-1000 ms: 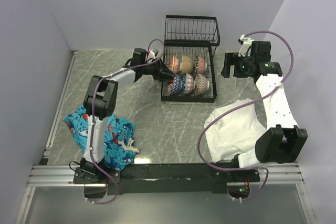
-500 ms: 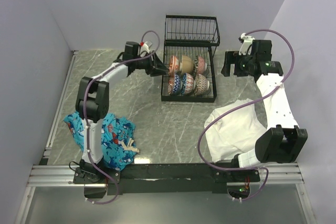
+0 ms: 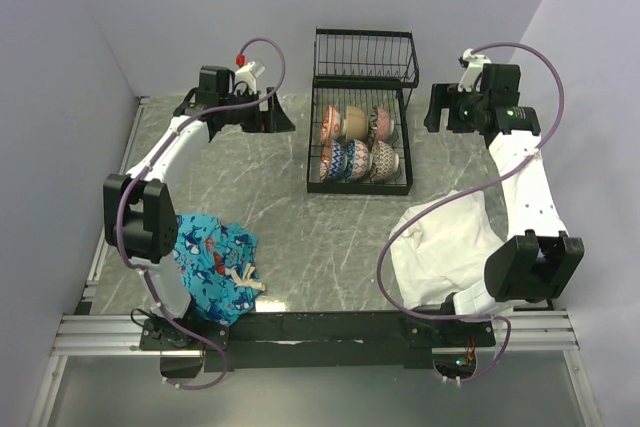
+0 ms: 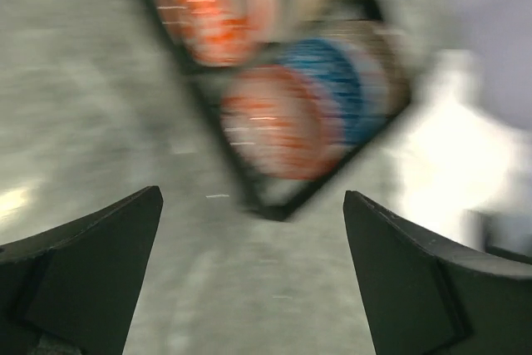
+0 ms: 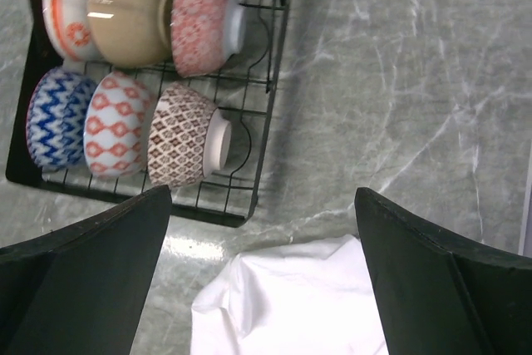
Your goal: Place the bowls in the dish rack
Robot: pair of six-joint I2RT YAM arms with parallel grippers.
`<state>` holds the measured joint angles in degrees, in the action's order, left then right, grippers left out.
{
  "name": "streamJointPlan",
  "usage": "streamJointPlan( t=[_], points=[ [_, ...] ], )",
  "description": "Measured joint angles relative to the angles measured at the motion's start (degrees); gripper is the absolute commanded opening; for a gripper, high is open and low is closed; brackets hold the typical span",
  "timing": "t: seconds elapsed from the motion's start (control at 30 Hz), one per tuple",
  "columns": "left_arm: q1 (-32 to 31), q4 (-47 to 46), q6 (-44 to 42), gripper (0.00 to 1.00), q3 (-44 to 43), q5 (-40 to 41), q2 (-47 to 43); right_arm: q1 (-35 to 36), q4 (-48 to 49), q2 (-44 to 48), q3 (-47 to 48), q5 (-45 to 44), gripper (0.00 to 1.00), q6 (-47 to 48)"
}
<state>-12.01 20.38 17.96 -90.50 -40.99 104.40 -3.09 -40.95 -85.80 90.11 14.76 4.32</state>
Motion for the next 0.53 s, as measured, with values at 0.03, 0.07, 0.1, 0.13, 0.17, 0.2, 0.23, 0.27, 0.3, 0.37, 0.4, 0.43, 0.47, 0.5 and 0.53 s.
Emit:
streamJointPlan(
  t=[0.03,0.07,0.1,0.13,0.17,0.2,0.23,0.27,0.3,0.37,0.4,0.43,0.47,0.5,0.53],
  points=[
    [0.0,1.3,-3.1,0.97,-0.3,2.9,0.0,0.2,0.3,-0.3,0.2,-1.1,1.00,-0.9],
    [0.1,2.8,-6.8,0.96,-0.8,7.5,0.2,0.3,0.4,-0.7,0.5,-2.2,1.00,-1.9],
    [0.1,4.1,-9.8,0.97,-1.3,12.3,0.5,0.3,0.6,-0.9,0.7,-3.5,1.00,-2.6],
    [0.2,4.9,-13.4,0.97,-2.2,18.9,1.1,0.5,1.0,-1.1,0.8,-5.5,1.00,-3.6],
    [0.2,5.0,-15.6,0.97,-2.9,23.1,1.6,0.6,1.2,-1.1,0.8,-7.2,1.00,-4.4],
    [0.3,5.3,-18.3,0.97,-4.0,28.4,2.5,0.6,1.2,-1.1,0.8,-9.2,1.00,-5.1],
    [0.4,5.3,-20.3,0.97,-5.2,32.4,3.4,0.6,1.2,-1.1,0.8,-11.0,1.00,-5.7],
    [0.7,5.3,-22.0,0.97,-6.5,36.0,4.4,0.6,1.2,-1.1,0.9,-12.4,1.00,-6.1],
    [1.0,5.3,-23.2,0.97,-8.0,39.7,5.6,0.6,1.2,-1.0,0.9,-13.8,1.00,-6.4],
    [1.6,5.1,-24.2,0.97,-10.7,45.2,7.6,0.8,0.8,-0.9,0.9,-15.7,1.00,-6.7],
    [1.9,5.2,-24.3,0.97,-11.7,47.1,8.3,0.9,0.5,-0.7,0.9,-16.8,1.00,-6.7],
    [2.3,5.2,-24.3,0.97,-13.0,49.2,9.2,1.1,0.2,-0.3,0.8,-18.0,1.00,-6.6],
    [2.5,5.2,-24.2,0.97,-14.0,50.1,9.7,1.4,0.2,0.2,0.5,-19.1,1.00,-6.6],
    [2.6,5.3,-24.0,0.97,-15.4,51.1,10.4,1.7,0.4,0.7,0.2,-19.9,1.00,-6.6],
    [2.7,5.2,-23.7,0.97,-16.8,51.8,11.0,1.8,1.0,1.5,-0.6,-20.8,1.00,-6.5]
  ],
)
